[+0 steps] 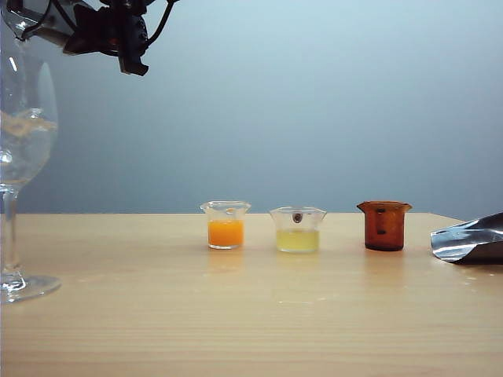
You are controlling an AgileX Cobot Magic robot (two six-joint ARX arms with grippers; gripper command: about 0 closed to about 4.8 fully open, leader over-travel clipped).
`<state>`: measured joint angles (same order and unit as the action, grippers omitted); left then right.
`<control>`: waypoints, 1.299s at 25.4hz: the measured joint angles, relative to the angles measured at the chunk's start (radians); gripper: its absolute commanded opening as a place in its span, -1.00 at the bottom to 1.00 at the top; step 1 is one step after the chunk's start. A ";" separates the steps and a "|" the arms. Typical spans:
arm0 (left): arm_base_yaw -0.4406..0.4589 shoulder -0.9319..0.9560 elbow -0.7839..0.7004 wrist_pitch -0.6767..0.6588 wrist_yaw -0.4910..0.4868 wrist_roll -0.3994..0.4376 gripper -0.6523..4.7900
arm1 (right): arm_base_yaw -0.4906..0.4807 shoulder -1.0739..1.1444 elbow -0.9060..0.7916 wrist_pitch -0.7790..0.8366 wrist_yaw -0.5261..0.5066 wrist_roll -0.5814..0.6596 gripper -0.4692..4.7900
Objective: Pick up the first measuring cup from the left, pour the coconut rum inside into the goblet, and finally put the measuring cup back in its original place.
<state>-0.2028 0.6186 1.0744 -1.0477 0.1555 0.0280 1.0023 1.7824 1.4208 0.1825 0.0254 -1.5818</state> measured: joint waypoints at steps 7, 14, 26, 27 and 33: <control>0.000 0.000 0.000 0.000 0.000 0.000 -0.77 | 0.000 0.000 0.000 0.000 0.000 -0.056 -0.07; 0.000 0.000 0.000 0.000 0.000 0.000 -0.77 | 0.000 0.000 0.000 0.000 0.001 -0.089 -0.07; 0.000 0.000 0.000 0.000 0.000 0.000 -0.77 | 0.000 0.000 0.000 0.000 0.000 -0.096 -0.07; 0.000 0.000 0.000 0.000 0.000 0.000 -0.77 | 0.000 0.000 0.000 0.000 0.000 -0.096 -0.07; 0.000 0.000 0.000 0.000 0.000 0.000 -0.77 | 0.000 0.000 0.000 -0.001 0.000 0.038 -0.07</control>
<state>-0.2028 0.6186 1.0744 -1.0477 0.1555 0.0280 1.0023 1.7824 1.4208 0.1818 0.0250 -1.5436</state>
